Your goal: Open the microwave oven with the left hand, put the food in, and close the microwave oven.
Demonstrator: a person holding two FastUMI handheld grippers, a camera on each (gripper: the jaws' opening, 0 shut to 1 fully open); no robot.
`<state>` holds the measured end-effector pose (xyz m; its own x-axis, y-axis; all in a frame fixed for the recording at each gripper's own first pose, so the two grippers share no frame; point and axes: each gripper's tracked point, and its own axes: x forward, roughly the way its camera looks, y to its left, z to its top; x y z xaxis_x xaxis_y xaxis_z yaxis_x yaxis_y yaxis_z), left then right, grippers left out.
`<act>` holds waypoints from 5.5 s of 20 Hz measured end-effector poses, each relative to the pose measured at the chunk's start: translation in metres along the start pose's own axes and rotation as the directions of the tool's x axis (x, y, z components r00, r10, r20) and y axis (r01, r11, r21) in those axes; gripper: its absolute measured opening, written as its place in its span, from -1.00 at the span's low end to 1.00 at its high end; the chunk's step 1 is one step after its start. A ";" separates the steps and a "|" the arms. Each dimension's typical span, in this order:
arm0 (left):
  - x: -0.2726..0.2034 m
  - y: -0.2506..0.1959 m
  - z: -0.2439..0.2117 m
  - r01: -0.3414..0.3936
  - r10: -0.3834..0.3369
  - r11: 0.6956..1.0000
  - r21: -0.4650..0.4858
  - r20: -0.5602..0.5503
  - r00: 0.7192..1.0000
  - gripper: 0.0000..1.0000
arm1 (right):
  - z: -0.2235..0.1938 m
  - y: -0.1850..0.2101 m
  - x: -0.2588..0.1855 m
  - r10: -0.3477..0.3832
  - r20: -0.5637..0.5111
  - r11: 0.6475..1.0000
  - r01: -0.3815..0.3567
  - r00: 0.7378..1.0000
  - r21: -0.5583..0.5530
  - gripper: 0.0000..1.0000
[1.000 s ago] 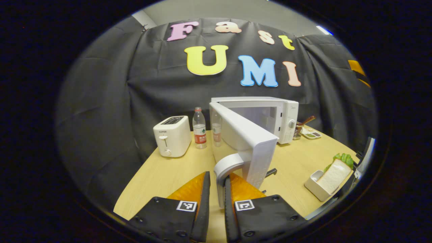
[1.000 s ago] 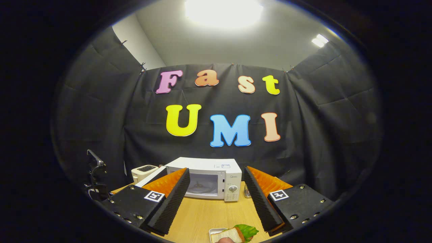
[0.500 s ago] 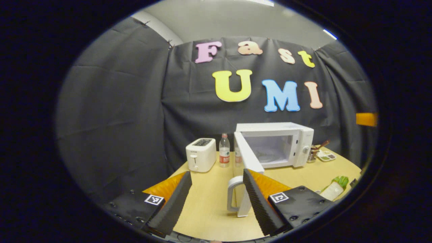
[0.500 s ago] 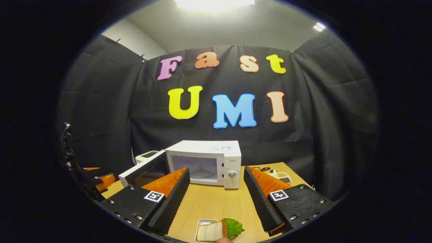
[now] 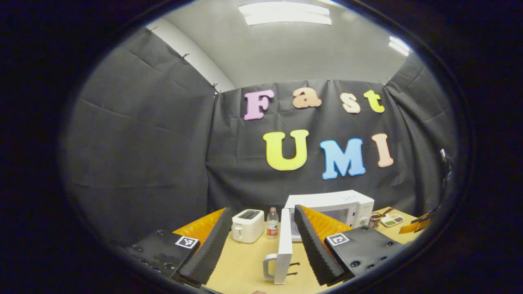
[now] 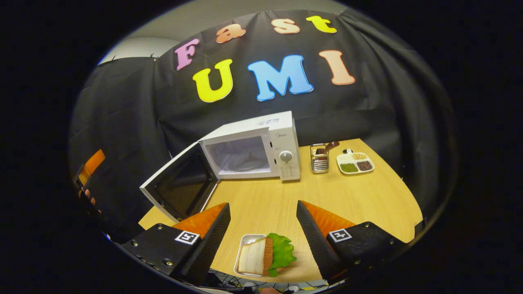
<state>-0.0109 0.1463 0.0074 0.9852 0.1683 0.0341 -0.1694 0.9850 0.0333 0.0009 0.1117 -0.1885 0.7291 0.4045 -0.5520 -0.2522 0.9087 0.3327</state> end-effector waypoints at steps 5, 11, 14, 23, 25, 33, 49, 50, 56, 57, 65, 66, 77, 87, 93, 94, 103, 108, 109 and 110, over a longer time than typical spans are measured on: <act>-0.010 0.004 0.031 -0.043 0.042 0.999 0.008 0.055 0.998 0.97 | -0.050 -0.009 0.014 0.046 -0.170 0.998 -0.036 0.984 0.058 0.97; -0.023 0.002 0.043 -0.078 0.075 0.996 0.042 0.075 0.994 0.97 | -0.091 -0.018 0.028 0.081 -0.296 0.991 -0.044 0.952 0.130 0.97; -0.029 -0.005 0.047 -0.088 0.085 0.995 0.040 0.074 0.994 0.97 | -0.116 -0.015 0.031 0.123 -0.373 0.983 -0.062 0.920 0.171 0.97; -0.047 -0.028 0.049 -0.120 0.116 0.991 0.065 0.069 0.991 0.97 | -0.134 0.005 0.029 0.296 -0.452 0.918 -0.120 0.842 0.377 0.05; -0.051 -0.036 0.048 -0.123 0.120 0.991 0.054 0.065 0.991 0.97 | -0.135 0.008 0.024 0.319 -0.463 0.920 -0.152 0.827 0.361 -0.17; -0.037 -0.044 0.047 -0.113 0.111 0.993 0.031 0.076 0.991 1.00 | -0.080 0.021 0.020 0.343 -0.366 0.910 -0.209 0.865 0.359 -0.17; 0.058 0.047 0.024 -0.048 0.048 0.999 0.003 0.074 0.996 0.99 | 0.032 0.104 0.128 0.247 -0.064 0.876 -0.195 0.967 0.440 -0.18; 0.063 0.054 0.021 -0.048 0.048 0.999 0.010 0.071 0.996 0.96 | 0.037 0.105 0.137 0.232 -0.047 0.877 -0.188 0.971 0.443 -0.18; 0.091 0.092 -0.001 -0.064 0.063 0.997 0.039 0.032 0.997 0.99 | 0.056 0.117 0.203 0.149 0.042 0.858 -0.150 0.988 0.491 -0.17; 0.095 0.097 -0.004 -0.063 0.062 0.997 0.039 0.030 0.998 0.99 | 0.058 0.118 0.213 0.142 0.051 0.853 -0.149 0.989 0.500 -0.17; 0.123 0.140 -0.029 -0.094 0.095 0.993 0.069 -0.015 0.995 1.00 | 0.076 0.117 0.302 0.006 0.138 0.850 -0.078 0.990 0.521 -0.18; 0.125 0.144 -0.032 -0.097 0.099 0.993 0.074 -0.021 0.995 0.97 | 0.077 0.119 0.313 -0.003 0.145 0.842 -0.076 0.989 0.534 -0.18; 0.129 0.170 -0.061 -0.126 0.138 0.985 0.118 -0.101 0.985 0.96 | 0.098 0.105 0.403 -0.101 0.181 0.813 -0.024 0.978 0.582 -0.18; 0.139 0.155 -0.065 -0.090 0.102 0.988 0.128 -0.093 0.990 0.94 | 0.079 0.062 0.416 -0.370 0.122 0.925 0.352 0.921 0.145 0.94; 0.140 0.148 -0.088 -0.079 0.089 0.992 0.097 -0.106 0.990 0.94 | 0.115 0.079 0.374 -0.317 0.259 0.947 0.319 0.913 0.032 0.97; 0.139 0.145 -0.094 -0.076 0.085 0.994 0.083 -0.114 0.990 0.94 | 0.123 0.081 0.362 -0.303 0.283 0.950 0.312 0.910 0.013 0.97; 0.132 0.124 -0.156 -0.086 0.098 0.993 0.081 -0.159 0.982 1.00 | 0.167 0.083 0.217 -0.213 0.424 0.963 0.262 0.880 -0.060 0.96; 0.127 0.109 -0.192 -0.085 0.099 0.994 0.072 -0.219 0.971 0.89 | 0.181 0.082 0.136 -0.165 0.485 0.964 0.245 0.859 -0.106 0.96; 0.123 0.102 -0.199 -0.076 0.088 0.995 0.060 -0.236 0.968 0.87 | 0.179 0.081 0.122 -0.156 0.483 0.968 0.232 0.861 -0.100 0.95; 0.121 0.100 -0.207 -0.081 0.092 0.995 0.054 -0.249 0.964 0.80 | 0.177 0.083 0.108 -0.148 0.486 0.972 0.217 0.862 -0.089 0.95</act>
<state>0.0967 0.2733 -0.1915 0.9412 0.2625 -0.2128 -0.2500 0.9646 0.0842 0.1715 0.2127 -0.0852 0.9745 0.1639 -0.1536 -0.1435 0.9803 0.1358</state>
